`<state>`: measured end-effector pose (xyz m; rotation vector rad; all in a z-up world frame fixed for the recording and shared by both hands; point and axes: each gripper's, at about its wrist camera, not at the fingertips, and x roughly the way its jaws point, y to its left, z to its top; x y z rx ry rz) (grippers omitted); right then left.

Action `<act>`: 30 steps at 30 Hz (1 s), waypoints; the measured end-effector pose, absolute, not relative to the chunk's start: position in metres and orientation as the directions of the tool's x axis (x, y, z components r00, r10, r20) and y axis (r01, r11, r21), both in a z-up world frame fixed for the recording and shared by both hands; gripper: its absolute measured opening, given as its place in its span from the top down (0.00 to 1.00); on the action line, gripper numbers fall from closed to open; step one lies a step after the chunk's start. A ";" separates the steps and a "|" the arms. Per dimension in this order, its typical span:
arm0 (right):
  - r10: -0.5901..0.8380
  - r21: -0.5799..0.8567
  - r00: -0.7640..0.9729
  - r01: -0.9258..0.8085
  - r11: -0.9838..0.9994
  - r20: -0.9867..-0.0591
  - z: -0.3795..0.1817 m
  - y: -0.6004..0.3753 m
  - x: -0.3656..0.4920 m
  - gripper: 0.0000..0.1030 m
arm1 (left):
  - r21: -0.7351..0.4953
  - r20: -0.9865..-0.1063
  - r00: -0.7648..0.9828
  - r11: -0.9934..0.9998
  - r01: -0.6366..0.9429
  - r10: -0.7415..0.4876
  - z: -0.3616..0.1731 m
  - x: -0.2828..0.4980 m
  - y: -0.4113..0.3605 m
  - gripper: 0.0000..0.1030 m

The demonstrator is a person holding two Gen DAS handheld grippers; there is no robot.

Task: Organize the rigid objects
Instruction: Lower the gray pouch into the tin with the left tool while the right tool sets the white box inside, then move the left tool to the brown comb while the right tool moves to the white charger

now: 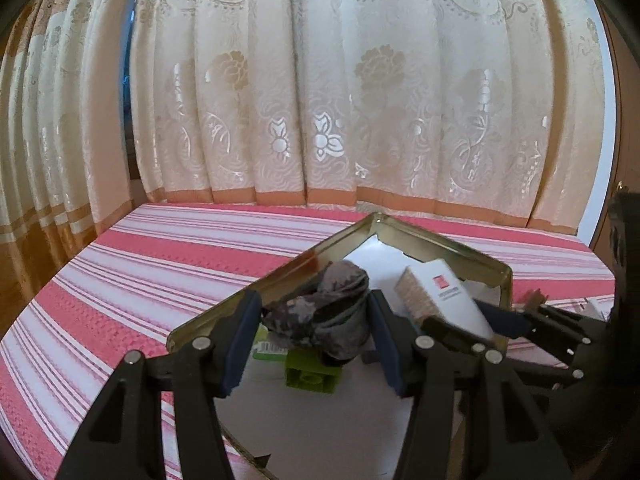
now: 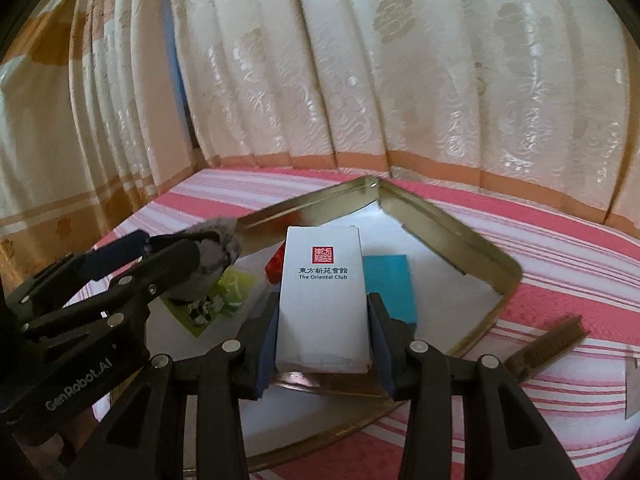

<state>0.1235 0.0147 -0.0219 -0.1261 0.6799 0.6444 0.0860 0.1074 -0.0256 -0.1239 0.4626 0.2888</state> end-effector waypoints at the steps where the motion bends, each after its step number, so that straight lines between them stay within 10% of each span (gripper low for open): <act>1: 0.525 0.104 0.576 -0.606 0.789 -0.626 -0.023 0.017 0.123 0.56 | -0.051 -0.454 0.856 0.952 -0.303 0.248 -0.026 0.085 0.107 0.47; 11: 0.542 0.099 0.585 -0.619 0.779 -0.604 -0.019 0.007 0.111 0.38 | -0.088 -0.466 0.841 0.931 -0.354 0.276 -0.024 0.075 0.116 0.05; 30: 0.255 0.085 0.779 -0.253 0.964 -0.573 -0.009 -0.174 0.119 0.34 | -0.064 -0.459 0.885 0.990 -0.124 0.081 -0.004 0.101 0.004 0.00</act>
